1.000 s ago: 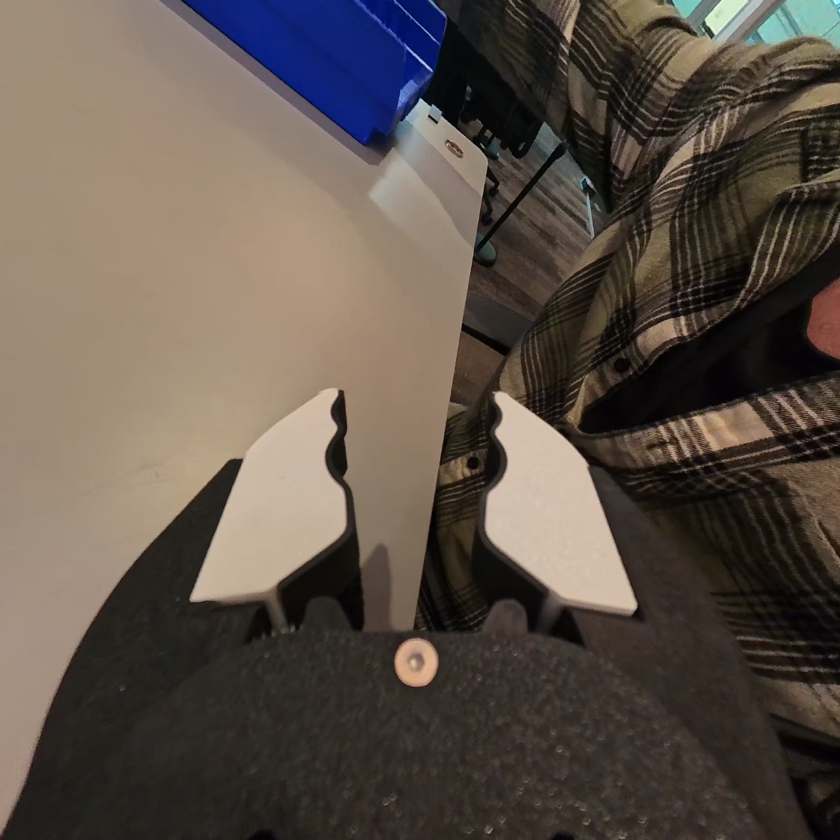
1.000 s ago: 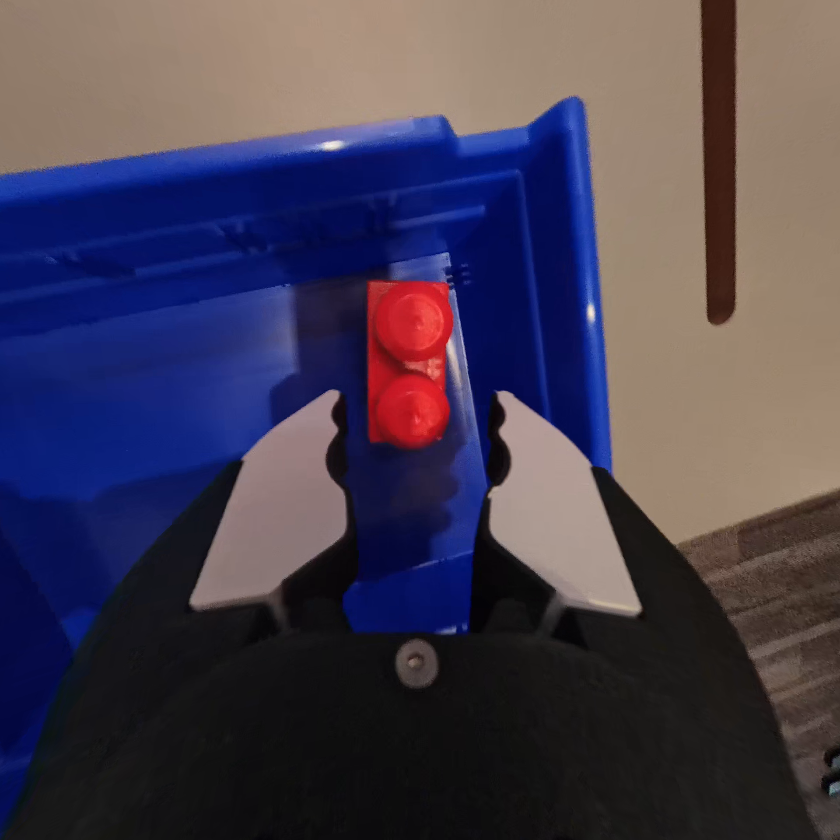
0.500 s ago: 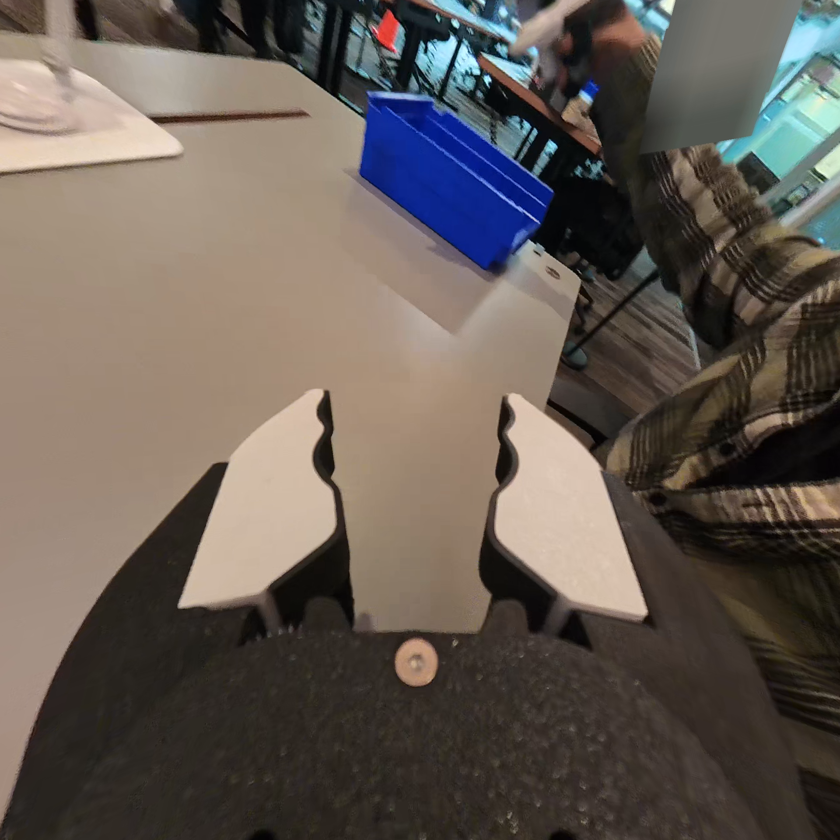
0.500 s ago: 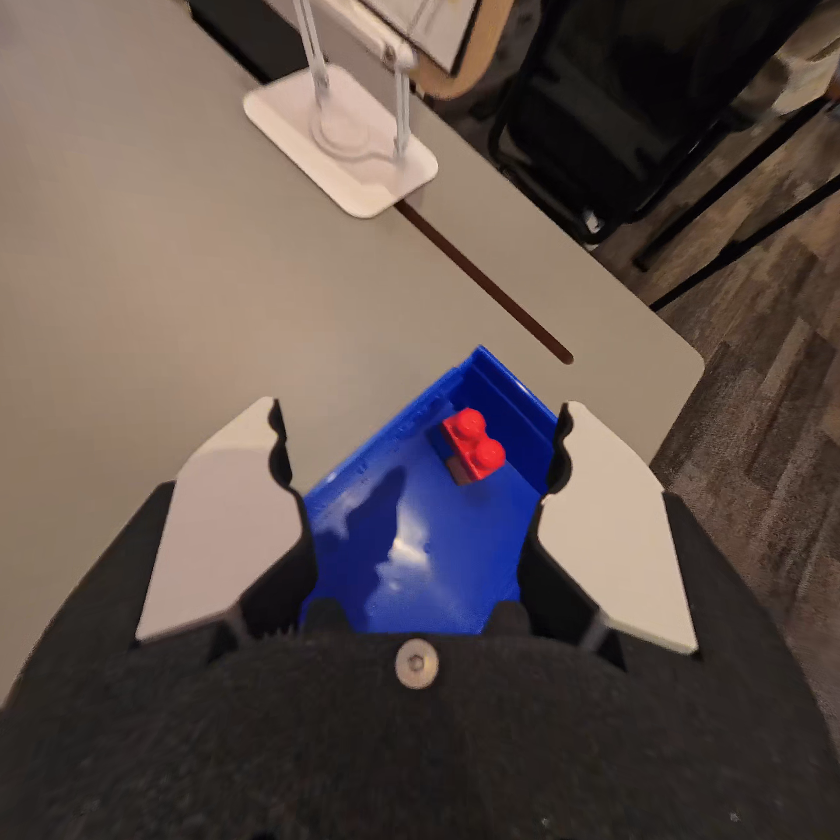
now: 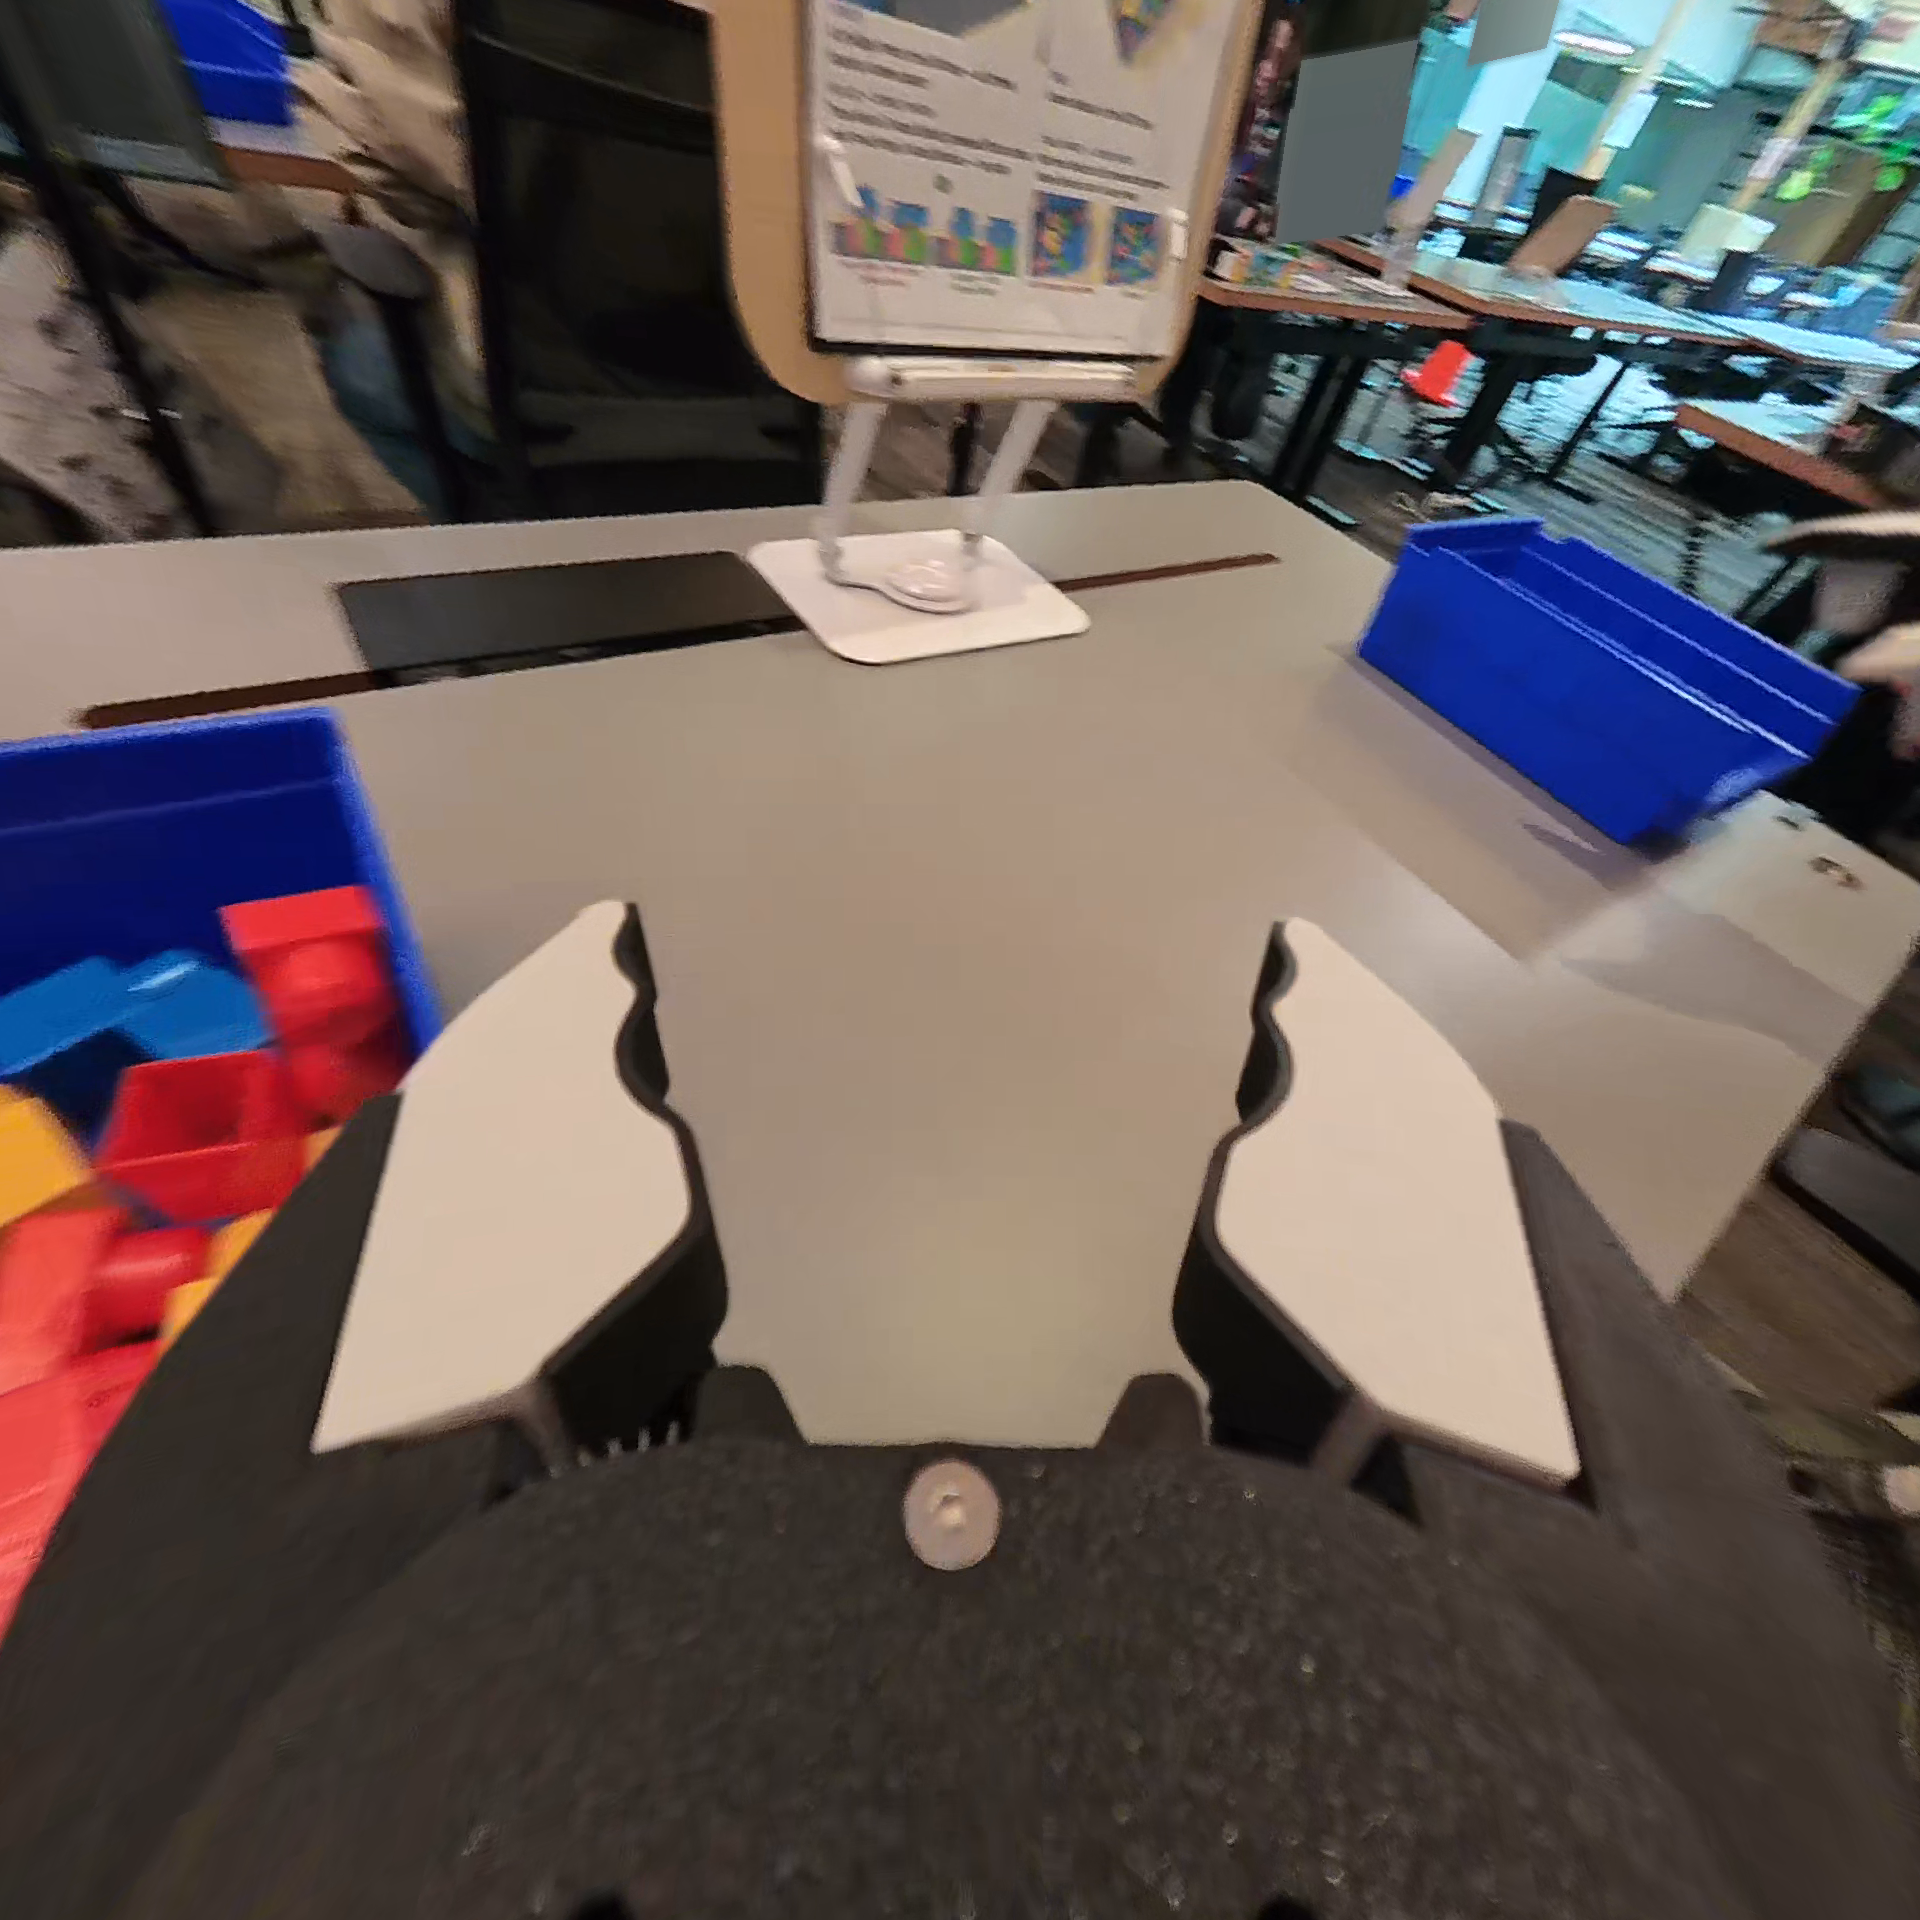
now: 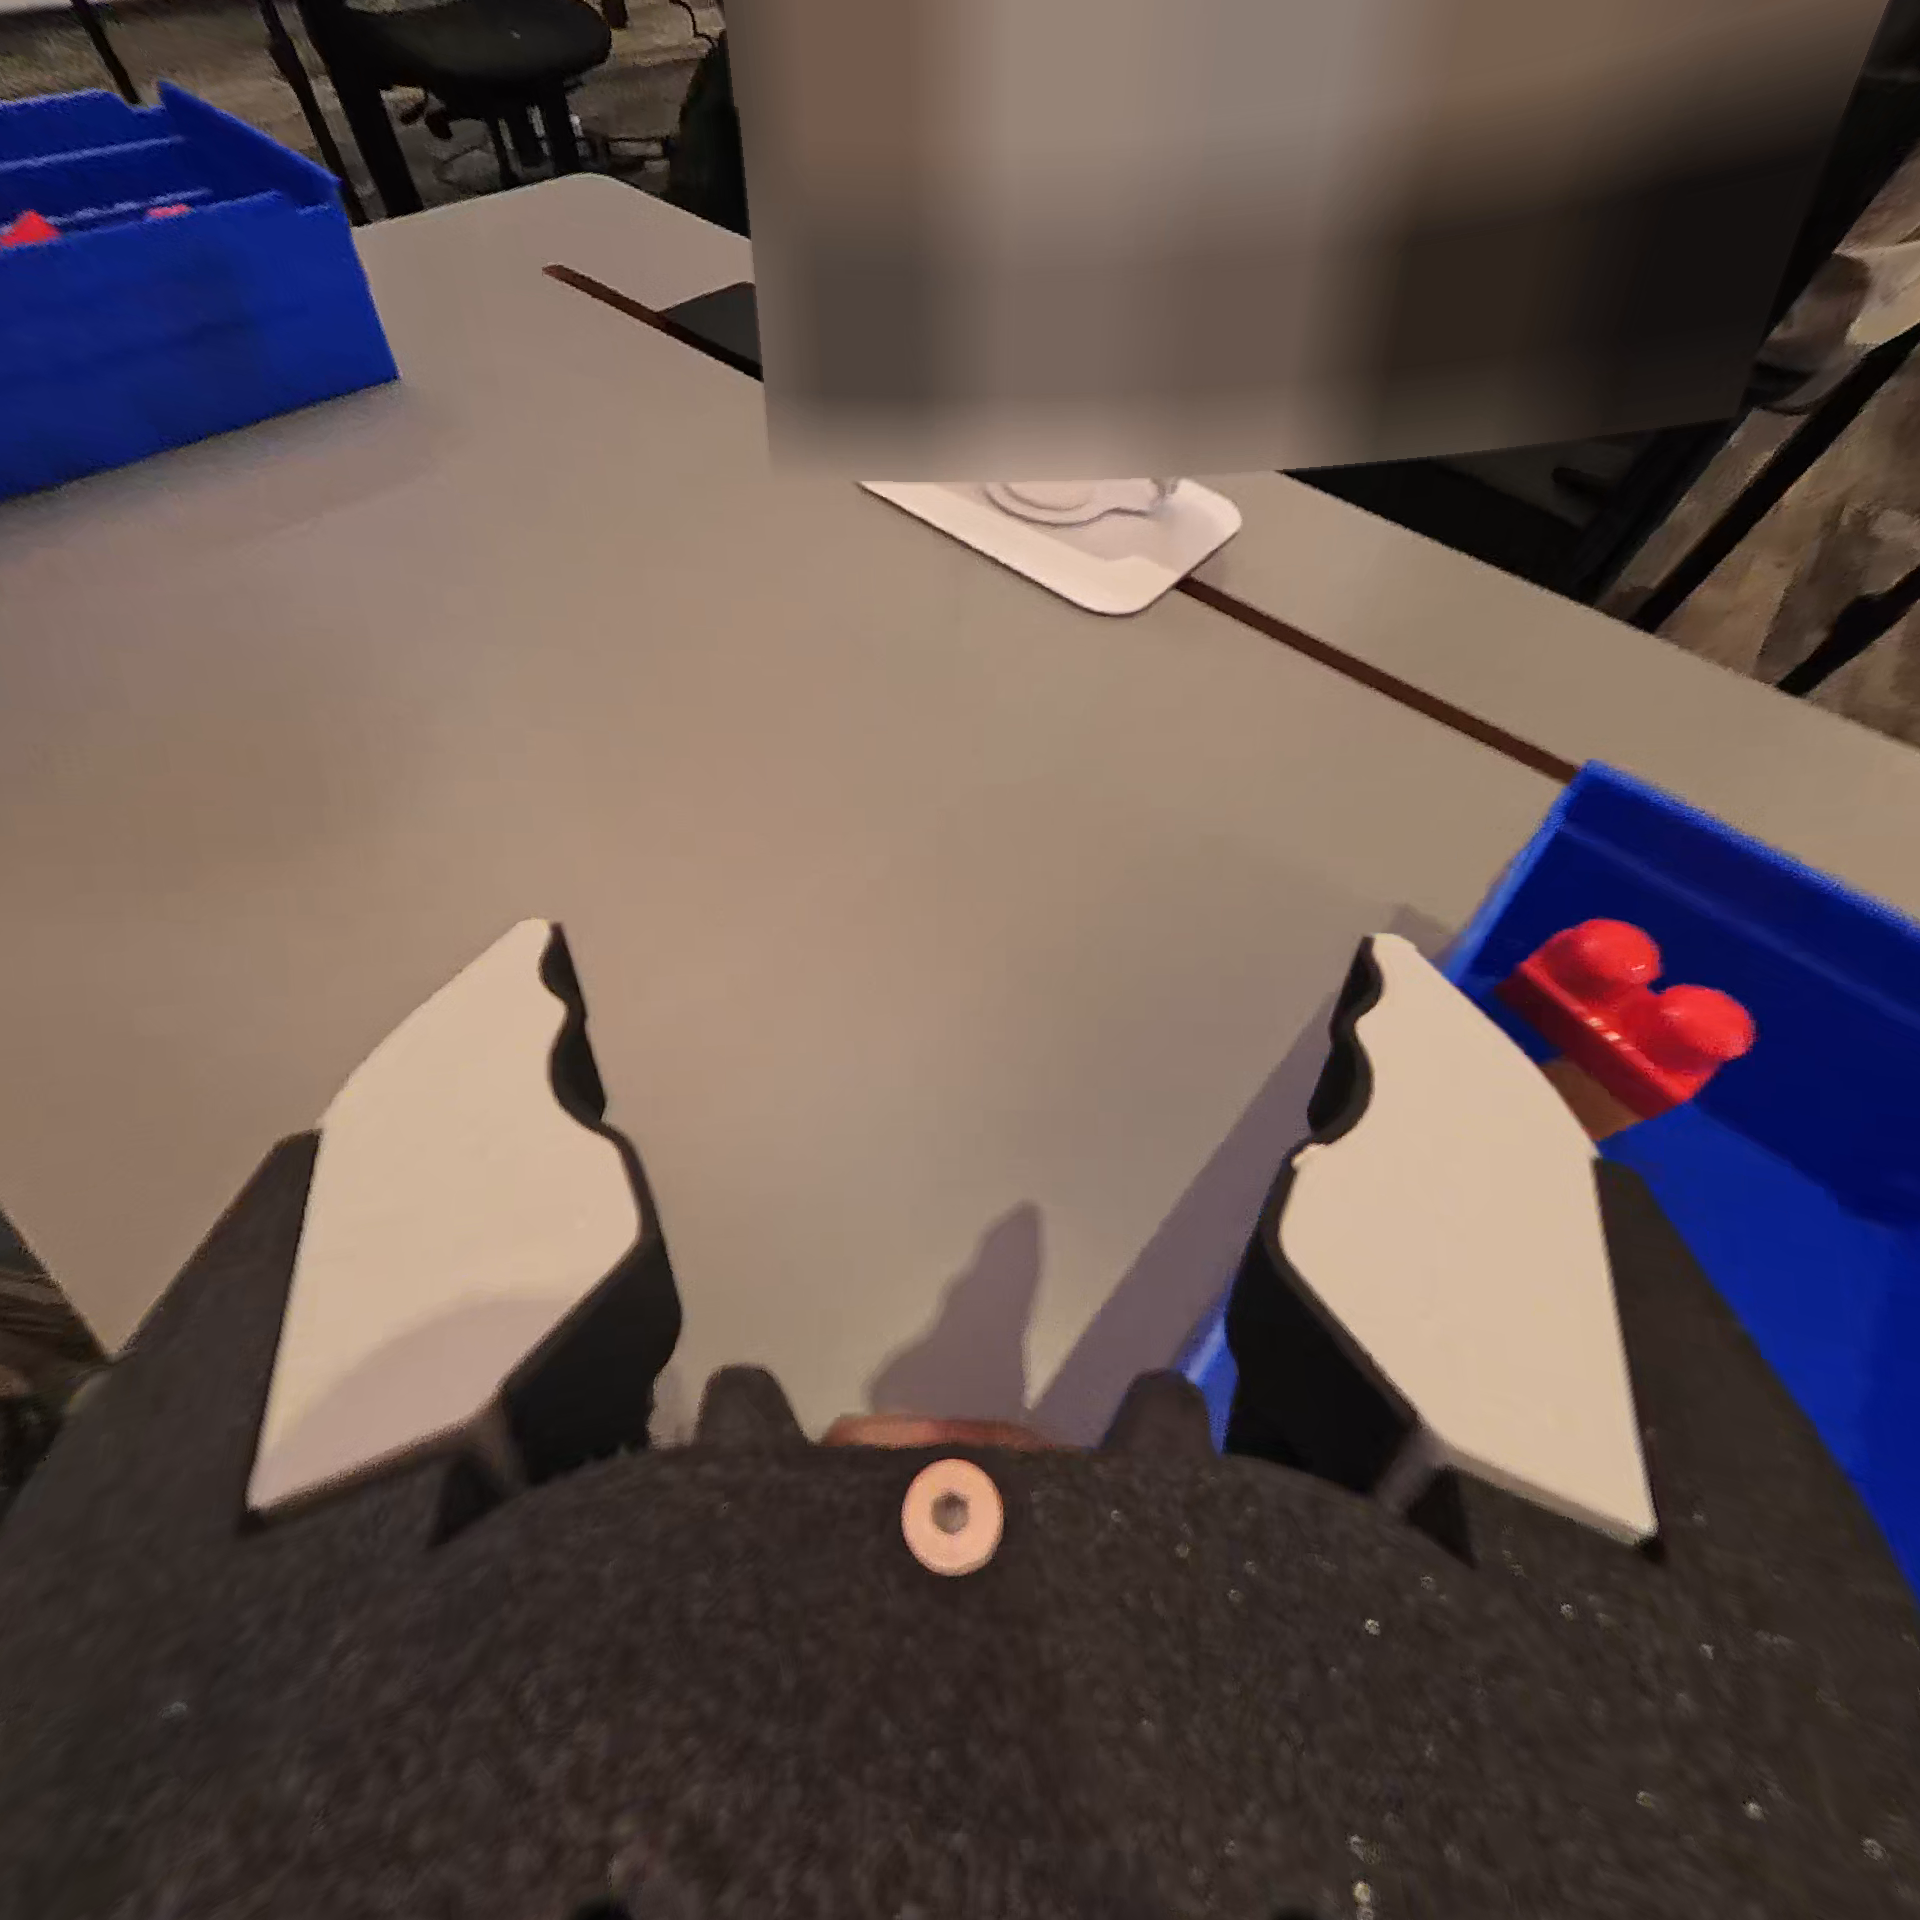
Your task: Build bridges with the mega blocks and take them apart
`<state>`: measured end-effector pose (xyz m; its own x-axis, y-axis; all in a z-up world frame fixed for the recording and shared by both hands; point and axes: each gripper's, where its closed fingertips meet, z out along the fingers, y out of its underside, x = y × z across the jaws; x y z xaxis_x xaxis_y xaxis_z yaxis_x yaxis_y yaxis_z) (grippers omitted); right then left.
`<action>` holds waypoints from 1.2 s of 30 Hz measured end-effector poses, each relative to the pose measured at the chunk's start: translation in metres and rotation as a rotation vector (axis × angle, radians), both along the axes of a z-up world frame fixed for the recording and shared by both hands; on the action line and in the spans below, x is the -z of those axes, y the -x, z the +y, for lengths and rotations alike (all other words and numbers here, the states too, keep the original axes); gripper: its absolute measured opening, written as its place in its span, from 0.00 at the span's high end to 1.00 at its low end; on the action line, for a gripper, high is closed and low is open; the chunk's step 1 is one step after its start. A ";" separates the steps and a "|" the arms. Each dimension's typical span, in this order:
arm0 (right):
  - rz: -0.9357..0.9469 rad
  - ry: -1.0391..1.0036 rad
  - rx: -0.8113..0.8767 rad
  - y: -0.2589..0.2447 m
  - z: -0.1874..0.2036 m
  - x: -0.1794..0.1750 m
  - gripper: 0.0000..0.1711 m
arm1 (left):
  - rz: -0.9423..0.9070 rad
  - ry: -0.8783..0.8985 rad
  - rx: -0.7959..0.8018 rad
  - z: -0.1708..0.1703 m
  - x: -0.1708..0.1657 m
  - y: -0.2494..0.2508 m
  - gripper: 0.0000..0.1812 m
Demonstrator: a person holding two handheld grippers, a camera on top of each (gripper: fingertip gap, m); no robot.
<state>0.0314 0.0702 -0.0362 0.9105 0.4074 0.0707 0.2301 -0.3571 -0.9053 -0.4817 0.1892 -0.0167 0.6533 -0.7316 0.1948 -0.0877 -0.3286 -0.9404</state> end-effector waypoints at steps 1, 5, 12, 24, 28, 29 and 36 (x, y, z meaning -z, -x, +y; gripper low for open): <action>0.009 0.000 -0.001 0.007 -0.004 0.004 0.22 | 0.010 -0.011 -0.036 0.006 -0.002 0.010 0.38; 0.034 -0.011 0.006 0.028 -0.015 0.016 0.22 | 0.051 -0.017 -0.158 0.030 -0.003 0.049 0.34; 0.092 -0.072 0.013 0.056 -0.019 0.026 0.25 | 0.035 0.018 -0.262 0.061 0.003 0.094 0.35; 0.065 -0.007 0.020 0.054 -0.012 0.046 0.26 | 0.181 0.127 -0.327 0.098 0.013 0.155 0.49; 0.069 -0.002 0.018 0.057 -0.005 0.046 0.28 | 0.224 0.162 -0.273 0.104 0.014 0.156 0.55; 0.067 -0.006 0.021 0.058 -0.004 0.045 0.28 | 0.237 0.179 -0.258 0.106 0.016 0.155 0.56; 0.041 -0.008 -0.013 0.070 0.000 0.049 0.32 | 0.376 0.312 -0.129 0.118 0.047 0.143 0.62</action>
<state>-0.0382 0.0704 -0.0856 0.9074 0.4187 0.0371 0.1974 -0.3466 -0.9170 -0.6243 0.3069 -0.0637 0.8013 -0.5850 0.1249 -0.3418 -0.6192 -0.7069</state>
